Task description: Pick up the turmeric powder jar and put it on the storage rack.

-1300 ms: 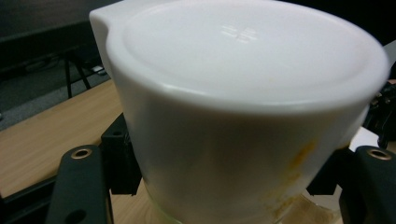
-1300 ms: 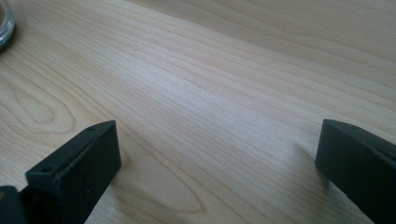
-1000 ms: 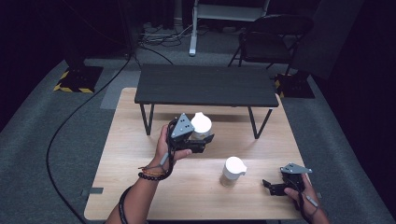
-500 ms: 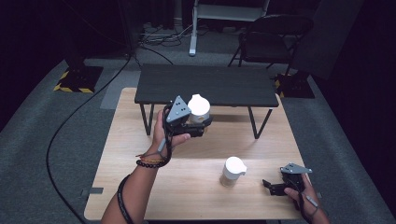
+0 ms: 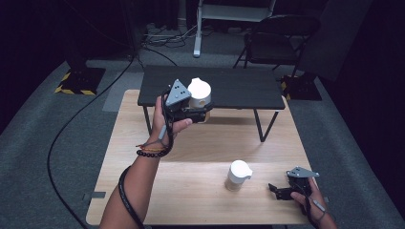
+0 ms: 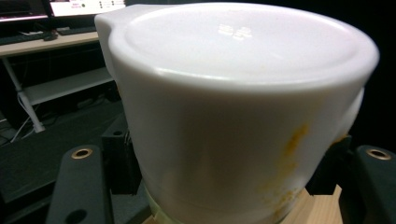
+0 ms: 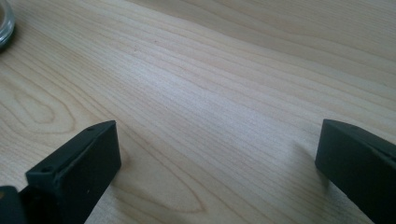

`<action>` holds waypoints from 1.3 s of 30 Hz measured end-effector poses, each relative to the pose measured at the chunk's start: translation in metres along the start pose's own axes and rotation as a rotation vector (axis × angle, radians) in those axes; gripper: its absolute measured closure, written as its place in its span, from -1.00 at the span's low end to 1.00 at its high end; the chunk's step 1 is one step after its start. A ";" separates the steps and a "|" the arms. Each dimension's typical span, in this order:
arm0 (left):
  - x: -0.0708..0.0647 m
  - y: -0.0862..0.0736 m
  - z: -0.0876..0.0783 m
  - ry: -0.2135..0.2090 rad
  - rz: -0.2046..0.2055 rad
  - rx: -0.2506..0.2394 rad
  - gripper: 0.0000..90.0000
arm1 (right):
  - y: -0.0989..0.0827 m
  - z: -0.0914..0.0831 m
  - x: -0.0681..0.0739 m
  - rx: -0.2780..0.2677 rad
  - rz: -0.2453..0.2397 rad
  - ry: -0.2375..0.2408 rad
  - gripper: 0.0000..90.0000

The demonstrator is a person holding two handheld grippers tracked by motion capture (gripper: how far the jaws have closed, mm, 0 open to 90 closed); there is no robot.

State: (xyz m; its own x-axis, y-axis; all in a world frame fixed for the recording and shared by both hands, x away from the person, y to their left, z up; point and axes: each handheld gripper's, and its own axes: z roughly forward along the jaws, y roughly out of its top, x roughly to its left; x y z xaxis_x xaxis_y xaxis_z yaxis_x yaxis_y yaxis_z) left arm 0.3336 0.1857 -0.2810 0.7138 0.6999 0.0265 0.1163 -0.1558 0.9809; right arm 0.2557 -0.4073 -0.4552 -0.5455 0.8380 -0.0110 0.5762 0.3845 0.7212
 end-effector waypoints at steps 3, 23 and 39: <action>0.002 0.005 0.002 0.016 0.003 0.000 -0.32 | 0.000 0.000 0.000 0.000 0.000 0.000 -1.00; 0.030 0.033 0.017 0.105 -0.015 0.004 -0.32 | 0.000 0.000 0.000 0.000 0.000 0.000 -1.00; 0.054 0.034 0.037 0.146 -0.043 0.049 -0.32 | 0.000 0.000 0.000 -0.001 -0.002 0.000 -1.00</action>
State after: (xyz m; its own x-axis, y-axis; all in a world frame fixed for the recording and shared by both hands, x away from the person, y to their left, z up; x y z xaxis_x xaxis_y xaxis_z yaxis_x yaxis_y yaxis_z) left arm 0.4016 0.1926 -0.2529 0.5997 0.8001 0.0161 0.1807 -0.1550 0.9712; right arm 0.2557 -0.4074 -0.4554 -0.5465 0.8374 -0.0126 0.5743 0.3857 0.7221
